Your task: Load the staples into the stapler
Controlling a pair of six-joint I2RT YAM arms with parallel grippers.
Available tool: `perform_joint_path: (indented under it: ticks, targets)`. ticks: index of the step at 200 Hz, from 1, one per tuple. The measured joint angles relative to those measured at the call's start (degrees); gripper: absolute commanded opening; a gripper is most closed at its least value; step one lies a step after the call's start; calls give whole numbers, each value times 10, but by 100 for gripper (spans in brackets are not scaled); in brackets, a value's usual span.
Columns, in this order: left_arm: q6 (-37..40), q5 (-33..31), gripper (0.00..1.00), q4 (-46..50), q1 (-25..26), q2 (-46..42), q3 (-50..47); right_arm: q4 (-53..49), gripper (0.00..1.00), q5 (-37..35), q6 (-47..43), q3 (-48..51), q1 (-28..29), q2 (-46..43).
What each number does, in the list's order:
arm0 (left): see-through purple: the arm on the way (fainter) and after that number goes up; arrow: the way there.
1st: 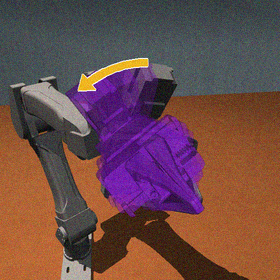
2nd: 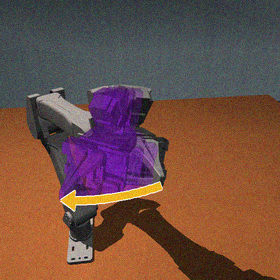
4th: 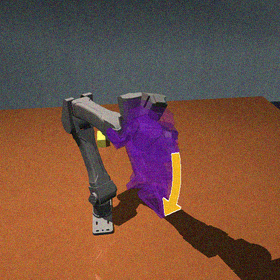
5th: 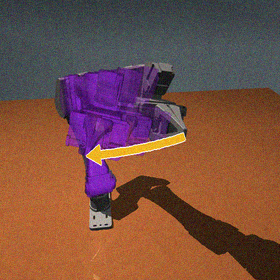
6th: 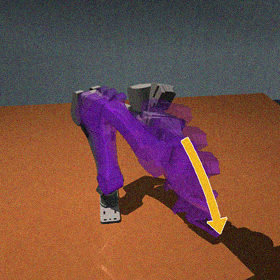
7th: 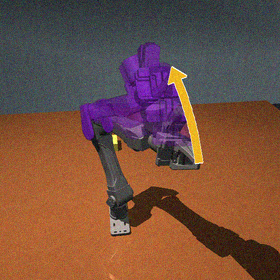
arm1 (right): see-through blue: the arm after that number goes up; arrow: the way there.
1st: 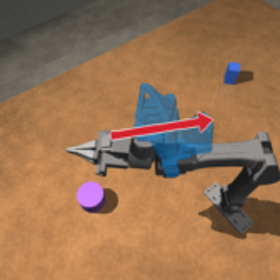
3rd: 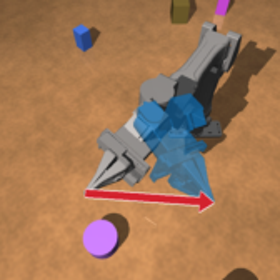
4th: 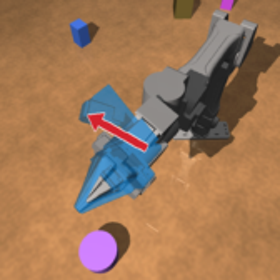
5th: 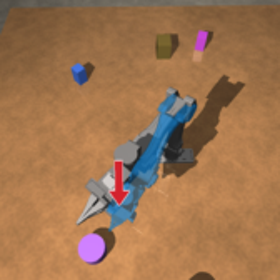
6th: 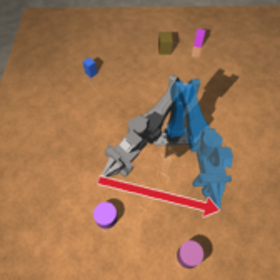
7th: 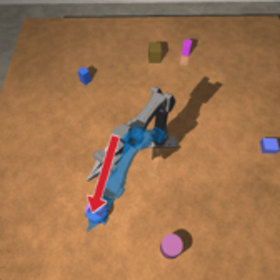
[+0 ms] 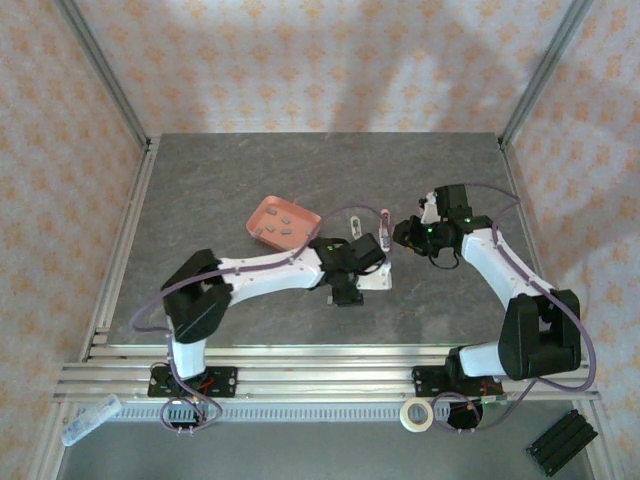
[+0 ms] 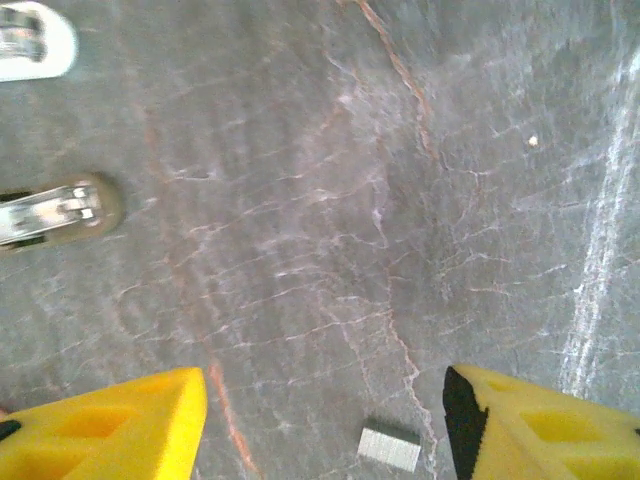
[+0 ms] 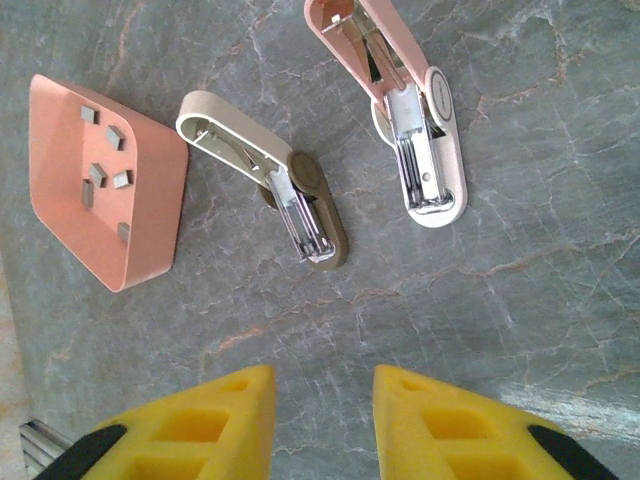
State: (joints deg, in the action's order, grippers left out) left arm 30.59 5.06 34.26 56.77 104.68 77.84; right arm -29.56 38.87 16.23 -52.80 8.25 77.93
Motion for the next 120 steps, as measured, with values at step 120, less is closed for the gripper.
perform_joint_path:
  ticks: [120]
  targets:
    - [-334, -17, 85, -400, -157, -298, -419, -91, 31, -120, 5, -91, 204, 95]
